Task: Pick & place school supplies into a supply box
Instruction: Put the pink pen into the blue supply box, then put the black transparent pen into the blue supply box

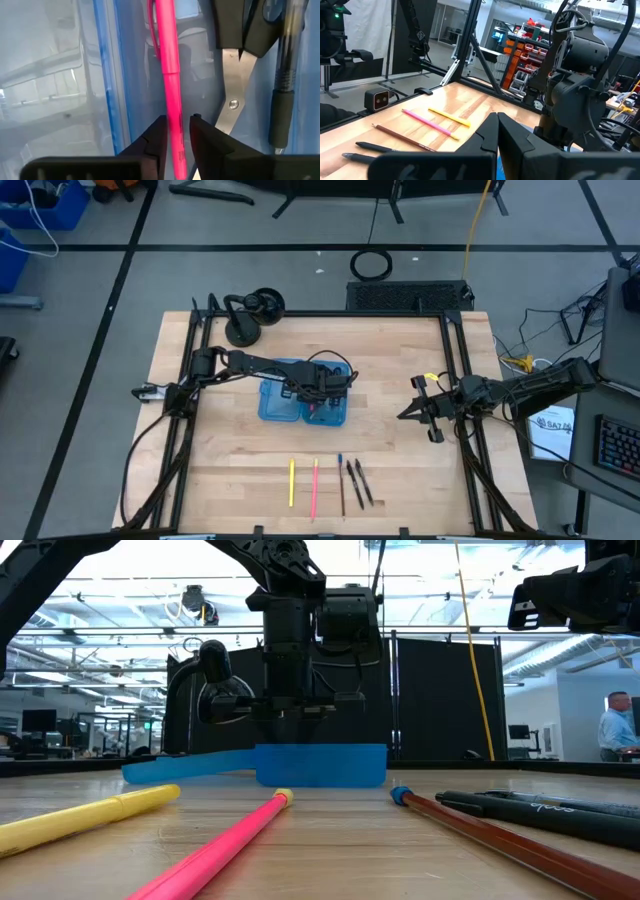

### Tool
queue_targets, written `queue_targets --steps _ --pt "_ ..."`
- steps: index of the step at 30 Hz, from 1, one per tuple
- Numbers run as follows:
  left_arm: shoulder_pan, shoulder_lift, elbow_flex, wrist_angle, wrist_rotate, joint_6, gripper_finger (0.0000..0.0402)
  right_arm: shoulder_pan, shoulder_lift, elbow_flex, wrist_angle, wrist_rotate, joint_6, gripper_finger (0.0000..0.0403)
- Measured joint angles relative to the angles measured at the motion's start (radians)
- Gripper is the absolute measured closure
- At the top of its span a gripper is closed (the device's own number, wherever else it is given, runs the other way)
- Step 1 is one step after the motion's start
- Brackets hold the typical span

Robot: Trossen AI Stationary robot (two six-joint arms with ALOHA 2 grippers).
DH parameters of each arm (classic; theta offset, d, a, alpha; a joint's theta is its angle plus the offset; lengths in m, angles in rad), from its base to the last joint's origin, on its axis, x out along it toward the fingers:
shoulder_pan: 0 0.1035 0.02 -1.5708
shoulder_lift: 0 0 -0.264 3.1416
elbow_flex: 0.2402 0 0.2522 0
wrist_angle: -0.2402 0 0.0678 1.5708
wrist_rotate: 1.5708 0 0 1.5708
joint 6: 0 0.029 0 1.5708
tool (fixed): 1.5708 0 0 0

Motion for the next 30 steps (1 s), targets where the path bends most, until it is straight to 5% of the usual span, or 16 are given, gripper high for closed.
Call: queue_targets --steps 6,12,19,24,30 --pt "0.0 0.0 0.034 -0.015 0.005 0.095 0.0295 0.0 0.0 0.0 -0.001 0.0 0.001 0.0403" --pt "-0.01 0.0 0.244 -0.143 -0.022 0.302 0.0294 0.0 0.0 0.0 -0.016 0.0 0.001 0.0403" --pt "-0.161 -0.073 0.485 -0.165 -0.308 0.802 0.0293 0.0 0.0 0.0 -0.052 -0.001 0.002 0.0403" --pt "-0.258 -0.258 0.383 -0.024 -0.387 1.092 0.0313 0.0 0.002 0.0 -0.07 -0.001 0.03 0.0403" --pt "-0.305 -0.578 0.011 0.254 -0.378 1.266 0.0367 0.0 0.002 0.0 -0.071 -0.001 0.053 0.0403"
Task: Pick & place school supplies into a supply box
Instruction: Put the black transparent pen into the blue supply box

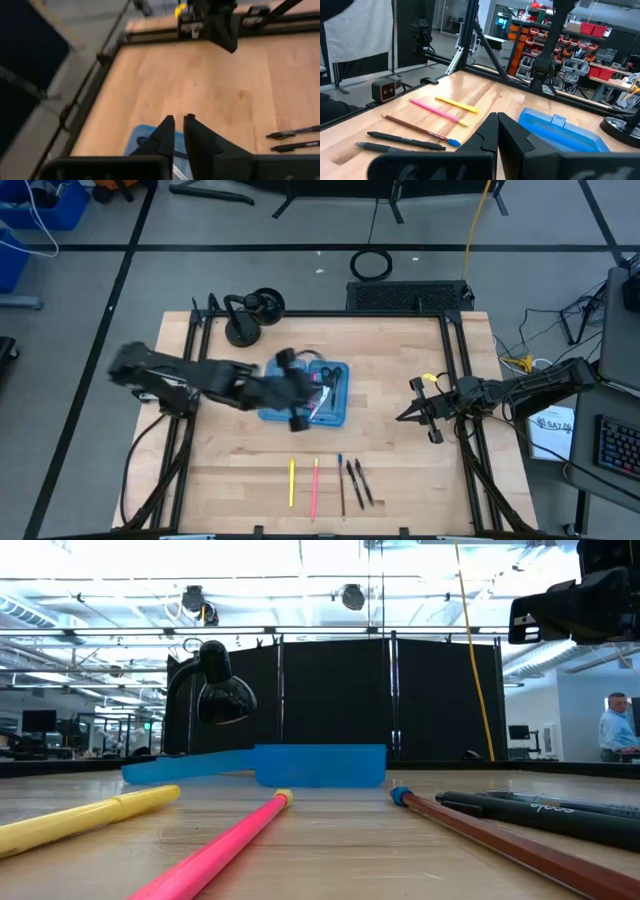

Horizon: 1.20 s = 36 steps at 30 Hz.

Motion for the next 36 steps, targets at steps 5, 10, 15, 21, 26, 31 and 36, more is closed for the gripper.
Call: queue_targets --steps 5,10,15,21,26,31,36 --pt "0.004 -0.276 -0.457 0.403 0.125 0.117 0.0396 0.0 0.0 0.0 -0.029 0.0 0.0 0.0403" --pt "0.039 -0.455 -0.877 0.881 0.34 0.258 0.0398 0.0 -0.001 0.0 -0.081 0.0 0.011 0.0403" --pt "0.08 -0.547 -1.138 1.086 0.519 0.241 0.0399 0.0 0.003 0.0 -0.118 0.062 0.031 0.0403" --pt "0.081 -0.631 -1.35 1.246 0.476 0.245 0.0399 0.0 0.003 0.0 -0.101 0.201 0.051 0.0403" --pt "0.081 -0.672 -1.507 1.4 0.401 0.245 0.0396 0.0 0.003 0.0 -0.102 0.248 0.041 0.0403" --pt "0.082 -0.69 -1.59 1.476 0.244 0.223 0.0395 0.0 0.003 0.0 -0.099 0.294 -0.005 0.0403" --pt "0.082 -0.69 -1.609 1.479 0.091 0.267 0.0395 0.0 0.003 0.0 0.01 0.392 0.09 0.0403"
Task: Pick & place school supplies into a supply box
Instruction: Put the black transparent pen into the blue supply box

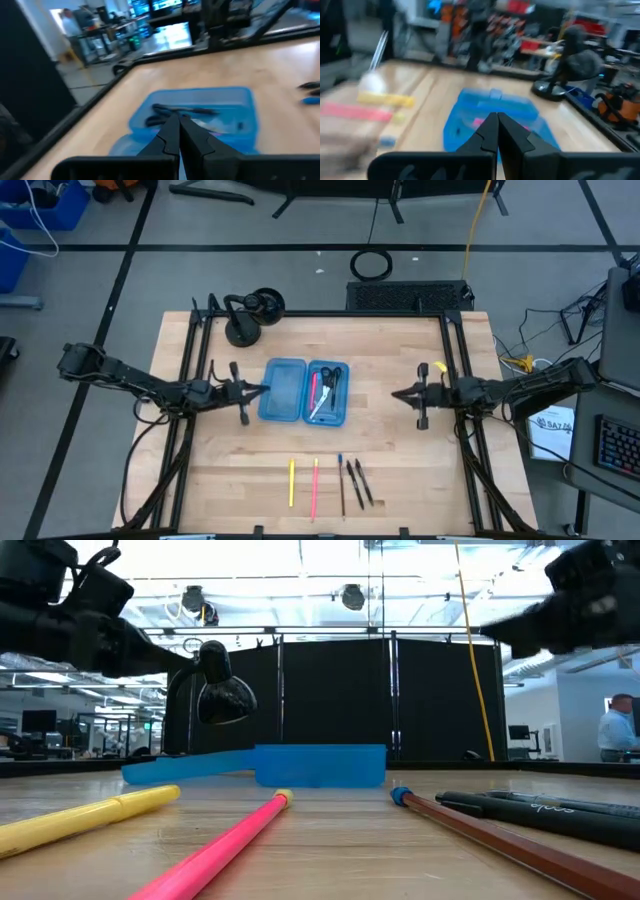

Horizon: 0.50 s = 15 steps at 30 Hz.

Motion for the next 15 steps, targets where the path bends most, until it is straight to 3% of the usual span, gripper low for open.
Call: queue_targets --steps 3,7,12,15 --pt "0.0 0.0 0.0 0.005 -0.043 0.057 0.0395 0.002 0.0 0.046 0.029 0.081 0.004 0.0403" --pt "0.0 0.0 0.0 -0.001 -0.067 0.057 0.0394 0.065 0.085 0.238 -0.159 0.148 0.035 0.0403" --pt "0.0 0.0 0.0 -0.012 -0.067 0.034 0.0394 0.217 0.36 0.594 -0.371 0.447 0.018 0.0403" --pt "0.0 0.0 0.0 -0.004 -0.067 0.04 0.0394 0.299 0.556 0.86 -0.598 0.566 0.098 0.0403"
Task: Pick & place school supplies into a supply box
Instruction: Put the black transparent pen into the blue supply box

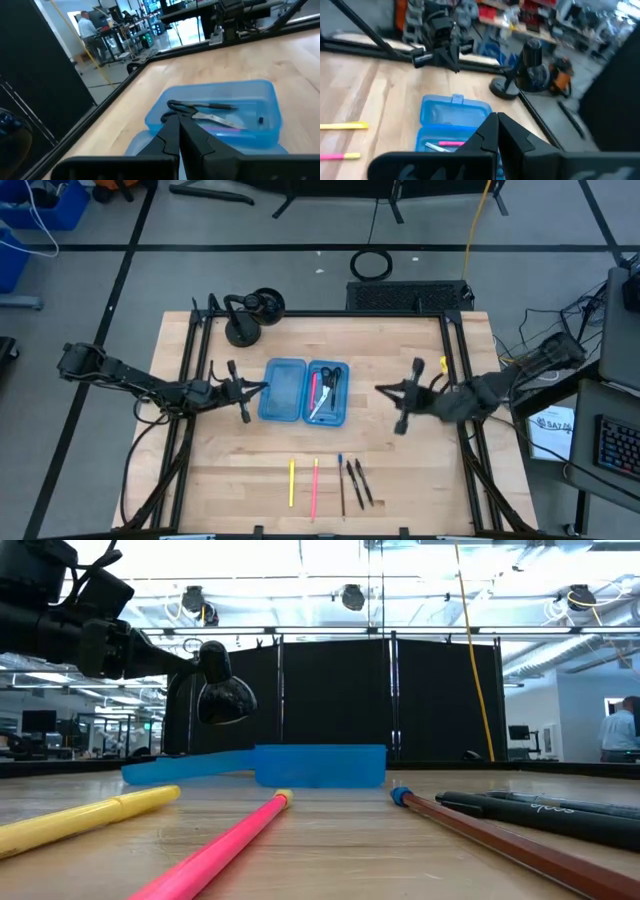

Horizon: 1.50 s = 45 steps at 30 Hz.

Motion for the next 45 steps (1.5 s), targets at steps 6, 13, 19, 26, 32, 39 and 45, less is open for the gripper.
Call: queue_targets --steps 6,13,19,26,32,39,45 --pt "0.0 0.0 0.0 0.034 -0.002 0.045 0.0394 0.097 0.4 0.498 -0.615 0.027 0.517 0.0403" --pt "0.0 0.0 0.0 0.083 0.0 0.056 0.0394 0.144 0.752 0.896 -0.83 -0.257 0.869 0.0403" --pt "0.0 0.0 0.0 0.079 0.0 -0.006 0.0394 0.176 0.926 0.996 -0.854 -0.403 1.096 0.0403" --pt "0.0 0.0 0.0 0.077 0.002 -0.079 0.0394 0.187 1.021 0.919 -1.031 -0.411 1.536 0.0403" --pt "0.0 0.0 0.001 0.038 0.003 -0.1 0.0394 0.187 1.015 0.808 -0.998 -0.504 1.637 0.0403" --pt "0.0 0.0 0.001 -0.005 0.003 -0.095 0.0394 0.187 1.015 0.765 -0.922 -0.592 1.648 0.0388" --pt "0.0 0.0 0.001 -0.004 0.003 -0.093 0.0394 0.188 1.015 0.765 -0.813 -0.594 1.638 0.0317"
